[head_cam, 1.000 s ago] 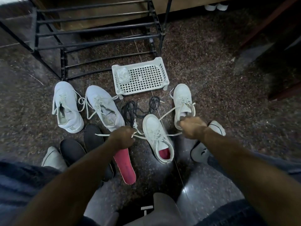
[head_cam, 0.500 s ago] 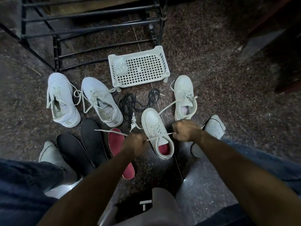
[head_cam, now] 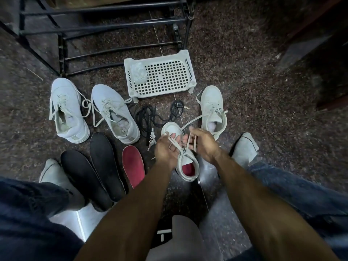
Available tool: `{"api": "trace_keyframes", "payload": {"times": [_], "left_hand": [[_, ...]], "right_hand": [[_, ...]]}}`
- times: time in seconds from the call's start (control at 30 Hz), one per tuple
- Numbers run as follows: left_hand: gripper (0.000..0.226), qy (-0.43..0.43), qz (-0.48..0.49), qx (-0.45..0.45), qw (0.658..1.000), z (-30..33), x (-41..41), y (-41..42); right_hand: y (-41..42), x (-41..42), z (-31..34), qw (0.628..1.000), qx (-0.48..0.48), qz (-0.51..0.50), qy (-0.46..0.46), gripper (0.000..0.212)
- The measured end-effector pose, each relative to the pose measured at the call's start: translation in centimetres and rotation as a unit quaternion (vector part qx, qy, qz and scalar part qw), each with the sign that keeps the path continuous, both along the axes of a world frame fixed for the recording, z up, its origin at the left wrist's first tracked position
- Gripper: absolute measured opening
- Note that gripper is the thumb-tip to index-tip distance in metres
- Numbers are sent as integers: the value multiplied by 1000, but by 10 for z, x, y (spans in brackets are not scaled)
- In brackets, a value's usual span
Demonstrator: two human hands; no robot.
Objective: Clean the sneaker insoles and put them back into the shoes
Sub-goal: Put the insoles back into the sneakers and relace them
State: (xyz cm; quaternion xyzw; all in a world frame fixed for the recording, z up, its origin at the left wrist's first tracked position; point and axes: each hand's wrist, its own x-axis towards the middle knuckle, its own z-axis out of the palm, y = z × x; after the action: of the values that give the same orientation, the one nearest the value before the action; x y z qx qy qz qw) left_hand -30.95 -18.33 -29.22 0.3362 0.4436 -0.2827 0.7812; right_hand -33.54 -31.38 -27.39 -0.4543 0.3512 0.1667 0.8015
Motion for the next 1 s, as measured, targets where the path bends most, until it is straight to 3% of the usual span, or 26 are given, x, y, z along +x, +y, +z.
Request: {"api": "trace_keyframes", "payload": {"times": [0.13,0.23,0.33,0.43,0.53,0.57,0.6,0.67,0.73,0.8,0.87,0.93,1.0], "left_hand": [[48,-1,-12,64,998,-10,-11,-9],[55,-7,-50,112,992,-21,-9,-1],[57,-60,-154,187,968,-25,-9,9],[57,-197,-338,224,893,-23,-15,8],[62,-323,-547,261,727,-33,-18,4],[62,-328,-587,270,689,-39,-19,3],[60,-321,-600,273,680,-40,-20,2],[45,-302,-593,273,694,-42,-19,1],[18,-275,-560,259,737,-33,-17,-1],[28,-239,-517,237,787,-27,-14,0],[30,-198,-485,228,821,-23,-10,2],[22,-173,-473,223,834,-23,-7,5],[23,-167,-473,210,839,-23,-6,7]], "right_hand": [[10,-2,-9,982,118,-149,-1,21],[4,-1,-21,977,97,-189,18,25],[-7,-6,-35,977,67,-194,64,26],[-5,-6,-34,967,126,-210,65,25],[5,3,-21,952,189,-233,55,20],[8,6,-17,951,199,-233,49,20],[11,8,-13,950,205,-230,43,20],[18,8,-10,956,196,-217,34,19],[20,6,-11,972,130,-193,27,18],[19,0,-13,993,-26,-117,16,23],[18,-9,-12,988,-152,6,-5,27],[17,-18,-14,973,-196,118,-39,27],[13,-22,-26,954,-241,168,-60,22]]}}
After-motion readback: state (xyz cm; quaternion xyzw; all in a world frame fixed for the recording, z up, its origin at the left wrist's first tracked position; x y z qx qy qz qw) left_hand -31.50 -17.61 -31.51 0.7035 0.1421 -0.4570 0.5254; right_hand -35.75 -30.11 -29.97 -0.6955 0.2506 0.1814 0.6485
